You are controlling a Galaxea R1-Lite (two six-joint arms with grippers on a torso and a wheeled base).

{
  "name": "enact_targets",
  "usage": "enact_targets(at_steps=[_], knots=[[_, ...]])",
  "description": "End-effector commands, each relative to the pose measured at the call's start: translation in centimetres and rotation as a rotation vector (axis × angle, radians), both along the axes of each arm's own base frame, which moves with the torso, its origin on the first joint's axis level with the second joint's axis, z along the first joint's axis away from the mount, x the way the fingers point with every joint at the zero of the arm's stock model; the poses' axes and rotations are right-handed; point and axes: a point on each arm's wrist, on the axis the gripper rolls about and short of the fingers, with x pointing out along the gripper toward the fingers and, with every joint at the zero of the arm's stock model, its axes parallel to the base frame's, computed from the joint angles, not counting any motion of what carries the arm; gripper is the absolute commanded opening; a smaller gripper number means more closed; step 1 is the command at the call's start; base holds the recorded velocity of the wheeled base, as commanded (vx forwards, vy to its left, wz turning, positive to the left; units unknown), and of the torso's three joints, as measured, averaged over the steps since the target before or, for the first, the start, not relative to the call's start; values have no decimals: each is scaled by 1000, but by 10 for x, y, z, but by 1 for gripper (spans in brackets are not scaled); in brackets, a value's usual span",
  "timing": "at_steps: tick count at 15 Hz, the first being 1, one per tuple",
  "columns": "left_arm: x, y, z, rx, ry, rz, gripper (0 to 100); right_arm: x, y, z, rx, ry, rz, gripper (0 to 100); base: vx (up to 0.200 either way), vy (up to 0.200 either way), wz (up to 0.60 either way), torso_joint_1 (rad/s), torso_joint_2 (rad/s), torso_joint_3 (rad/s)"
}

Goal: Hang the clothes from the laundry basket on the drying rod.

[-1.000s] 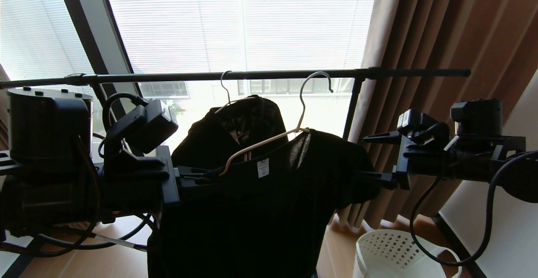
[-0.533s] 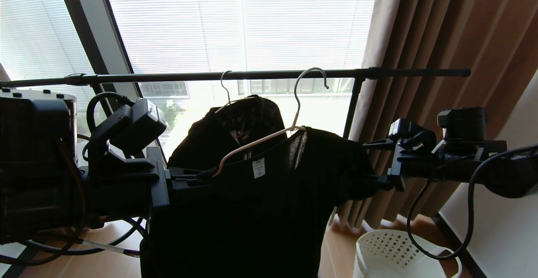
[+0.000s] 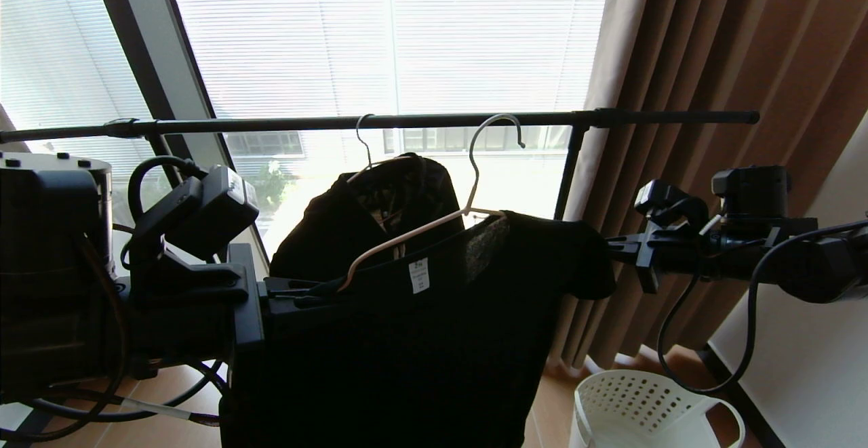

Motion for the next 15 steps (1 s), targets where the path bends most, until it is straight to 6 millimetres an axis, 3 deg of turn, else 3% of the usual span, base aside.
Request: enact_targets(at_steps=[1,5,12,13,15], knots=[[0,0,0,-1,-2,1,0,6,-6,-2,2,1,-18,0,0,0,0,0,0,0],[0,1,1,-2,-2,4,0,16,-14,-10,1,13,-41,0,0,0,0,0,0,0],[0,2,1,-13,13,17,0,5,-8,-11,-9,19,-23,0,0,0,0,0,0,0],[0,2,1,-14,14,19,0,4,-7,-10,-18,5,-17,100,0,0,0,0,0,0],[0,2,1,-26,38,30,0,1,-7,-8,-22,-5,-13,100,0,0,0,0,0,0]])
